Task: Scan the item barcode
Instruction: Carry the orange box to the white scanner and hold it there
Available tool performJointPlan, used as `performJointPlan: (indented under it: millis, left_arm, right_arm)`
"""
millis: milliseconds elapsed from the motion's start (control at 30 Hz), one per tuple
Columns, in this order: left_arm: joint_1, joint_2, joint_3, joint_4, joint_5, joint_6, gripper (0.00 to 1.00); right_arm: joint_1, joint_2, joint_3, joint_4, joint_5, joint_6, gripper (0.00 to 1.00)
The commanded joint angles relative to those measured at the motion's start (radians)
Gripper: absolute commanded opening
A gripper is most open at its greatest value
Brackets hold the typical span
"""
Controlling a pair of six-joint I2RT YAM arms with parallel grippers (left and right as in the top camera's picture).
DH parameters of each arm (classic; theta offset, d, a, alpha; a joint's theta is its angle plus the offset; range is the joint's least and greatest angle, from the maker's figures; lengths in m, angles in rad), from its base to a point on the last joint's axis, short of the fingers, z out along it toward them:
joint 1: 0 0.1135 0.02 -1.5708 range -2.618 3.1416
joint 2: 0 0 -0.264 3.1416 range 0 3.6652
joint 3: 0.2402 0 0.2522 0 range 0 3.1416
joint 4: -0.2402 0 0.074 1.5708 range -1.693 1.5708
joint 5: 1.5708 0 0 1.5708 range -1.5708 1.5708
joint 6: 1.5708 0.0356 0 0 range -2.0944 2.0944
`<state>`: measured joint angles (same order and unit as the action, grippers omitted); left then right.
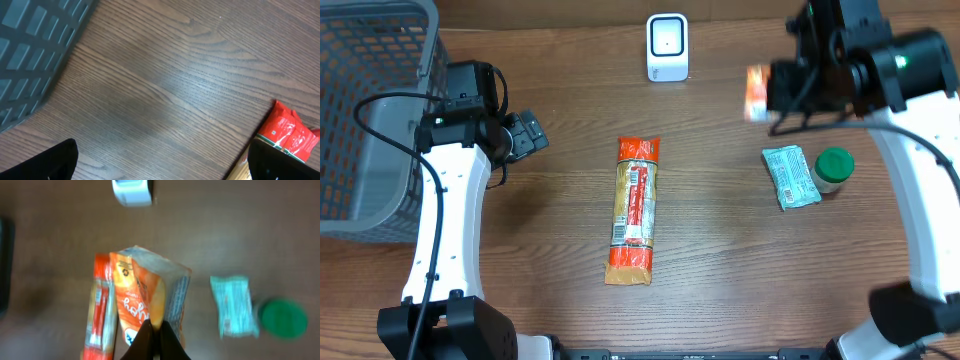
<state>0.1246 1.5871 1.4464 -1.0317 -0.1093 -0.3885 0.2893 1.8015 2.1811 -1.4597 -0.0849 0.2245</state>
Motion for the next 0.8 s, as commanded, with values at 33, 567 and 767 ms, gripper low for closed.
performJointPlan:
  millis: [33, 567, 767]
  left_arm:
    - [0.0, 0.008, -0.004, -0.001, -0.002, 0.011, 1.0]
    - [0.0, 0.008, -0.004, -0.001, -0.002, 0.011, 1.0]
    - [0.0, 0.008, -0.004, 0.0, -0.002, 0.011, 1.0]
  right_arm:
    - [0.036, 0.078, 0.111, 0.072, 0.103, -0.054, 0.03]
    - [0.256, 0.351, 0.109, 0.566, 0.523, -0.643, 0.04]
    - [0.261, 0.459, 0.109, 0.716, 0.583, -0.772, 0.04]
